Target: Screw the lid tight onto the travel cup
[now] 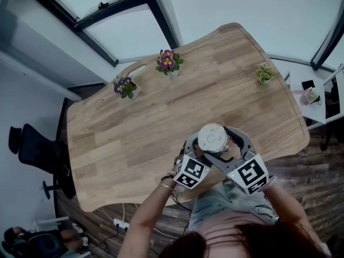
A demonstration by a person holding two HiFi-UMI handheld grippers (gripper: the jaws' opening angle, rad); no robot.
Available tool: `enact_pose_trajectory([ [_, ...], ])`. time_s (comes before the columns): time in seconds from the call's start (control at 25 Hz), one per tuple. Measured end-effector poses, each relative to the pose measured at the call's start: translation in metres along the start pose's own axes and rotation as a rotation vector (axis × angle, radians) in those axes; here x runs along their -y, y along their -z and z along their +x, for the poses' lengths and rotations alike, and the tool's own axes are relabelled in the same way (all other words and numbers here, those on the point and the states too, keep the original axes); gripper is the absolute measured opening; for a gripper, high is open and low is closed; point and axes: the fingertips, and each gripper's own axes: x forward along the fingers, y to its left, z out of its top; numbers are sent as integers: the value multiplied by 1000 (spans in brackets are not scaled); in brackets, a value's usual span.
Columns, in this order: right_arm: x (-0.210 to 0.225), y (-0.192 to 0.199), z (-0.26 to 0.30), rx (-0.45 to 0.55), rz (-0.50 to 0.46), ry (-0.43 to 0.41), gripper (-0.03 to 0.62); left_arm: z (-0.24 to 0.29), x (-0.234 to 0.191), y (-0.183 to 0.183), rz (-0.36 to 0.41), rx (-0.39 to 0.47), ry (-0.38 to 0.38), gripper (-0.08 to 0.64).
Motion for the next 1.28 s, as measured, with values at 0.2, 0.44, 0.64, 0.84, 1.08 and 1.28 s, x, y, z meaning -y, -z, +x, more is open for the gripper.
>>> enact_pose_trajectory([
  [0.2,-4,4,1,-37,-50,-56,382,-1,-2,1,-32,-4,-48,354],
  [0.44,-6,7,-4,-124,-145,-311,382,-2,11,3,109,-31,181,354],
  [0.64,-6,5,-2,-130,-196,-346,382,1,10,2,129,-74,202,356],
  [0.84,-3,2,-2,-44,-126,-148,382,2,5,0,66,-46,83,356],
  [1.08,-3,4,-2,-40,-80,-96,382,3,3,0,15,-21,18,356],
  [1.28,-7,3,-6,-108,-94,-299,382,1,11,2,96,-30,152,356],
])
